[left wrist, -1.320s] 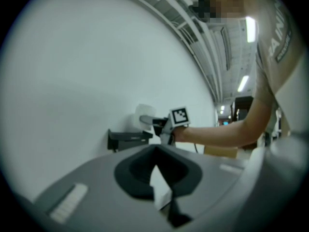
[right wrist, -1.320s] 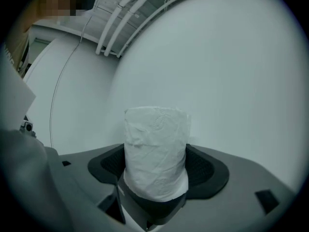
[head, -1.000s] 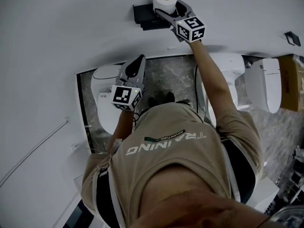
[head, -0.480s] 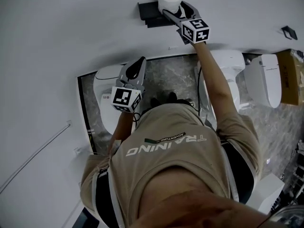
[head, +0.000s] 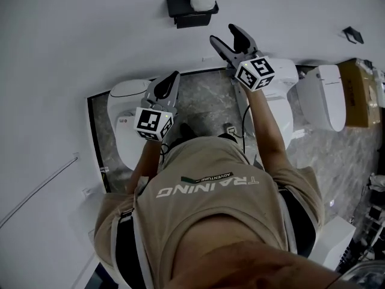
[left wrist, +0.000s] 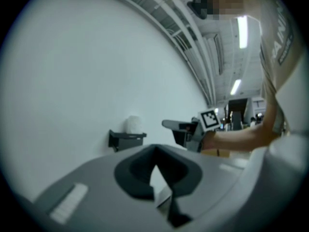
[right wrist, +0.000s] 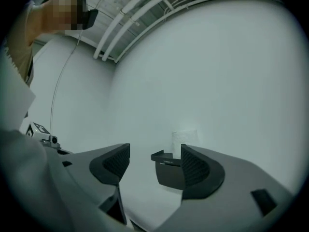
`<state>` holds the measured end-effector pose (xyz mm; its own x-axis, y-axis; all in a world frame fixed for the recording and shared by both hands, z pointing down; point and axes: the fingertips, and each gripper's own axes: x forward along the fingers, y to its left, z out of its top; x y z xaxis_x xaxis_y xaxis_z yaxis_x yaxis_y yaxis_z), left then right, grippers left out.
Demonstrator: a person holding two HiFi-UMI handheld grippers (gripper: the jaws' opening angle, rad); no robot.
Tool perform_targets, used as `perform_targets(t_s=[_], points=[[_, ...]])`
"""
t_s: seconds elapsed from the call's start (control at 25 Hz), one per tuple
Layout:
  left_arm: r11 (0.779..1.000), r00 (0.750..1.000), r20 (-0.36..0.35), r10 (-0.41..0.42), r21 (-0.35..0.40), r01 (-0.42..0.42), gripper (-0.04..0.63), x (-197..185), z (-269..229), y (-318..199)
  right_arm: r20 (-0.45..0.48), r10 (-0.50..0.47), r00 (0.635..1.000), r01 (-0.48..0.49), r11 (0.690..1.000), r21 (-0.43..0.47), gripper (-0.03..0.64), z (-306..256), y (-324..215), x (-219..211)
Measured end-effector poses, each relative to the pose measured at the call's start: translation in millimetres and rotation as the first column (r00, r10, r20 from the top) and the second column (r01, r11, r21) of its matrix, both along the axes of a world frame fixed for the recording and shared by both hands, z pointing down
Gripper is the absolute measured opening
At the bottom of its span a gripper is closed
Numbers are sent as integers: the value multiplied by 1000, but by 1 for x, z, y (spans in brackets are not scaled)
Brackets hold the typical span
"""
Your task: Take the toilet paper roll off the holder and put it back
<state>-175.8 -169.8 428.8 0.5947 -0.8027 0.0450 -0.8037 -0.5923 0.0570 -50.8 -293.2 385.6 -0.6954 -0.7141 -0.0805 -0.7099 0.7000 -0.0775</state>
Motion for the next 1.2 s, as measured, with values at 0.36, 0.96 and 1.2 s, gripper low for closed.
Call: perform_targets(t_s=[0.36,0.96,1.2], points=[[997,997,28,-76,8,76,0,45,4,79,-44,26,999,-24,998,57,15,5,139,53],[988,989,60,-138,-57,141,0,154,10,266,-14,-123,992,121,988,-94,14,58,339,150],[988,988,65,-138,-60,142,0,162,7,301,-32,-165,986,162,982,-95,14,65,387,148]])
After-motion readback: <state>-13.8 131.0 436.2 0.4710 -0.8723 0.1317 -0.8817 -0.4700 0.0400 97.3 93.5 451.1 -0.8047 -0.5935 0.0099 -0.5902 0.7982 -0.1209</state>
